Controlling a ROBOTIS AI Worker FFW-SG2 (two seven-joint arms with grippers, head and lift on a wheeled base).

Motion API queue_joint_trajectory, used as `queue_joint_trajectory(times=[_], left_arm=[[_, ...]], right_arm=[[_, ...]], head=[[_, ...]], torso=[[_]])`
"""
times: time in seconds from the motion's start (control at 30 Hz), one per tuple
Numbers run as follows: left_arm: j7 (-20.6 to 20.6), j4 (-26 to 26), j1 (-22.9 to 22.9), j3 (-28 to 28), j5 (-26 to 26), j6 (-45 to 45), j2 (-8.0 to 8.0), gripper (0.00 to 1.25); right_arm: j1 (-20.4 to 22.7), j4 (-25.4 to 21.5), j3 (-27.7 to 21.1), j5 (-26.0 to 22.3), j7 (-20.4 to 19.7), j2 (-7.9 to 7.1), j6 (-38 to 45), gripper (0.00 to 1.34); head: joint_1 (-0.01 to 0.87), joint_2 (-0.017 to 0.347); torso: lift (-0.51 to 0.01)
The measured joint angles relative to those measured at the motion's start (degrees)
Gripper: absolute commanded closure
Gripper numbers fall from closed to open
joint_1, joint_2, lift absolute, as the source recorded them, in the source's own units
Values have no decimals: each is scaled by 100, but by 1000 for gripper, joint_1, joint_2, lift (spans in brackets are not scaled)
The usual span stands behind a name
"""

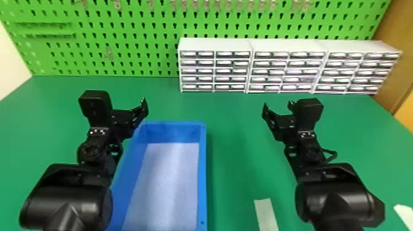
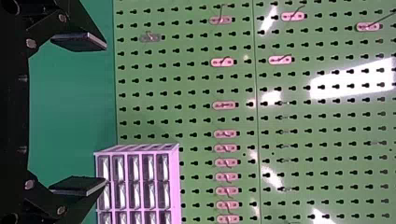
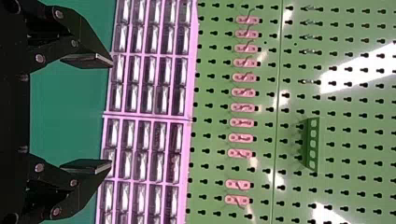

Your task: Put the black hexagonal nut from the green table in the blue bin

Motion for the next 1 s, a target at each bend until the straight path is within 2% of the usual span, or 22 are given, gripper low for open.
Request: queue_joint_trajectory(times=[0.67, 1.0], left_arm=[[0, 0, 0, 9, 0, 0, 1, 246], [0, 0, 0, 6, 0, 0, 0, 248]], right_arm=[[10, -53, -10, 0, 0, -1, 31, 501], [143, -428, -210, 17, 0, -91, 251, 501]], head=[[686, 51], [686, 51]], torso=[[-96], [-96]])
